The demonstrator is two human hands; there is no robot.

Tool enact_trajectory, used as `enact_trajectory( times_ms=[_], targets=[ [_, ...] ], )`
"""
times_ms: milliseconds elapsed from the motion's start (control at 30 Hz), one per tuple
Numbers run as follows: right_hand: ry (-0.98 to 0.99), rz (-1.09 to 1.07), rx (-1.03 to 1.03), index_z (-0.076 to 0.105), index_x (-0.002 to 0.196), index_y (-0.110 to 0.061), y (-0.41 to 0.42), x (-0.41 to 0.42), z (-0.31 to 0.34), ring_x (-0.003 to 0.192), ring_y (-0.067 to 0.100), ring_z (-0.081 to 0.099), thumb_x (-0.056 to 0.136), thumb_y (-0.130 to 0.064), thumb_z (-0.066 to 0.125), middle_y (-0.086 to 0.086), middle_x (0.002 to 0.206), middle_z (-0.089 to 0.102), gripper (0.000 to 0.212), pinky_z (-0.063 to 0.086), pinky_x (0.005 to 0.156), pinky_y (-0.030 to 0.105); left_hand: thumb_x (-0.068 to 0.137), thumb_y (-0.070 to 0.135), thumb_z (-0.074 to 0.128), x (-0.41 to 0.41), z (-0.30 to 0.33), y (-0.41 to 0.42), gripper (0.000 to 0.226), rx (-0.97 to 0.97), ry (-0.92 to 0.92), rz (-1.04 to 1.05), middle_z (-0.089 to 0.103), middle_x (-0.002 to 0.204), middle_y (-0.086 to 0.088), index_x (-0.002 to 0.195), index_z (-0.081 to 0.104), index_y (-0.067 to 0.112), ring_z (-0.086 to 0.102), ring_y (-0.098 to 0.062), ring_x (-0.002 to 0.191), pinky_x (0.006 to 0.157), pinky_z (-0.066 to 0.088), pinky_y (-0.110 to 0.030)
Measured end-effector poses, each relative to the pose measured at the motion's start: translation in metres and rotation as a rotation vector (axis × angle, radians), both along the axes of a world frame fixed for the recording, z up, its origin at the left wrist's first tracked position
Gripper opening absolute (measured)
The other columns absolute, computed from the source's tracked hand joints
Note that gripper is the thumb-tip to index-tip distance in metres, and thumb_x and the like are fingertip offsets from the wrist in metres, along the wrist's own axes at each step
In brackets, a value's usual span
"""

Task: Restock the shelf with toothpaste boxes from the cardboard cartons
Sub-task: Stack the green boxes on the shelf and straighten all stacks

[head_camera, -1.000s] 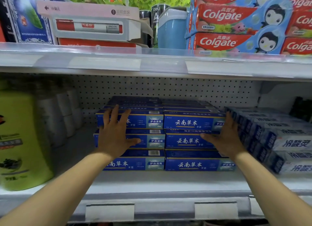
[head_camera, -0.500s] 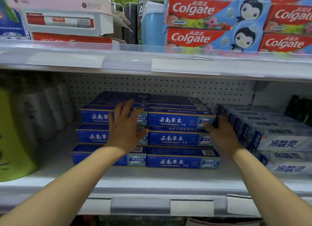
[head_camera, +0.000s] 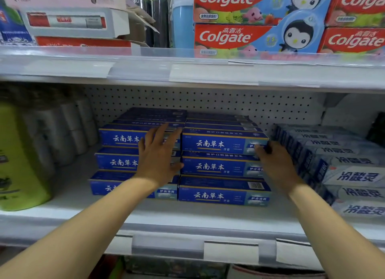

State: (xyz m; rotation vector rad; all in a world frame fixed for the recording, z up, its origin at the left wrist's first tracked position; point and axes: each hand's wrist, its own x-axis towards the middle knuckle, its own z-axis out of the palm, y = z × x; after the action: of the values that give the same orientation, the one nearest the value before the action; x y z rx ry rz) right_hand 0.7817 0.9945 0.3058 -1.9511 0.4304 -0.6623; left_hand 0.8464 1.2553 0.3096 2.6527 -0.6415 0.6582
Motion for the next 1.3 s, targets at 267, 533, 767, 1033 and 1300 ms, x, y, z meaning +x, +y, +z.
enact_trajectory(
  times_ms=[267, 533, 767, 1033, 1300],
  targets=[
    [0.135, 0.109, -0.038, 0.065, 0.096, -0.023, -0.003, -0.018, -0.012, 0.089, 0.02, 0.065, 0.088, -0.024, 0.064, -0.001, 0.094, 0.068, 0.008, 0.047, 0.075, 0.029, 0.072, 0.043, 0.076, -0.003, -0.012, 0.004, 0.098, -0.056, -0.037, 0.089, 0.008, 0.156, 0.0, 0.148, 0.014, 0.031, 0.004, -0.027, 0.141, 0.114, 0.011, -0.052],
    [0.066, 0.191, 0.016, 0.049, 0.077, -0.029, -0.004, -0.032, -0.005, 0.071, 0.001, 0.053, 0.09, -0.018, 0.061, -0.012, 0.081, 0.055, 0.021, 0.041, 0.059, 0.017, 0.071, 0.042, 0.077, 0.002, -0.015, -0.004, 0.094, -0.052, -0.097, 0.101, 0.015, 0.155, -0.005, 0.148, 0.023, 0.029, 0.01, -0.033, 0.14, 0.113, 0.014, -0.054],
    [0.077, 0.259, 0.044, 0.051, 0.082, -0.023, -0.007, -0.034, -0.005, 0.072, -0.001, 0.053, 0.093, -0.016, 0.055, -0.01, 0.082, 0.056, 0.014, 0.04, 0.056, 0.013, 0.063, 0.04, 0.084, 0.008, -0.02, 0.002, 0.095, -0.059, -0.15, 0.076, 0.028, 0.151, -0.008, 0.143, 0.036, 0.025, 0.022, -0.037, 0.135, 0.105, 0.025, -0.059],
    [0.114, 0.25, 0.03, 0.051, 0.109, -0.019, -0.014, -0.034, -0.011, 0.097, 0.018, 0.057, 0.094, -0.023, 0.053, 0.004, 0.107, 0.06, 0.017, 0.044, 0.086, 0.034, 0.069, 0.05, 0.075, 0.001, -0.018, 0.003, 0.098, -0.032, -0.098, 0.053, 0.012, 0.156, 0.0, 0.148, 0.02, 0.032, 0.009, -0.029, 0.141, 0.109, 0.023, -0.052],
    [0.138, 0.217, 0.095, 0.061, 0.081, -0.012, -0.016, -0.052, -0.019, 0.078, 0.018, 0.057, 0.092, -0.02, 0.057, -0.001, 0.078, 0.062, 0.014, 0.041, 0.077, 0.031, 0.038, 0.052, 0.088, -0.019, -0.037, -0.005, 0.087, -0.041, -0.219, -0.021, 0.051, 0.121, -0.016, 0.109, 0.057, 0.012, 0.048, -0.041, 0.111, 0.09, 0.04, -0.052]
  ],
)
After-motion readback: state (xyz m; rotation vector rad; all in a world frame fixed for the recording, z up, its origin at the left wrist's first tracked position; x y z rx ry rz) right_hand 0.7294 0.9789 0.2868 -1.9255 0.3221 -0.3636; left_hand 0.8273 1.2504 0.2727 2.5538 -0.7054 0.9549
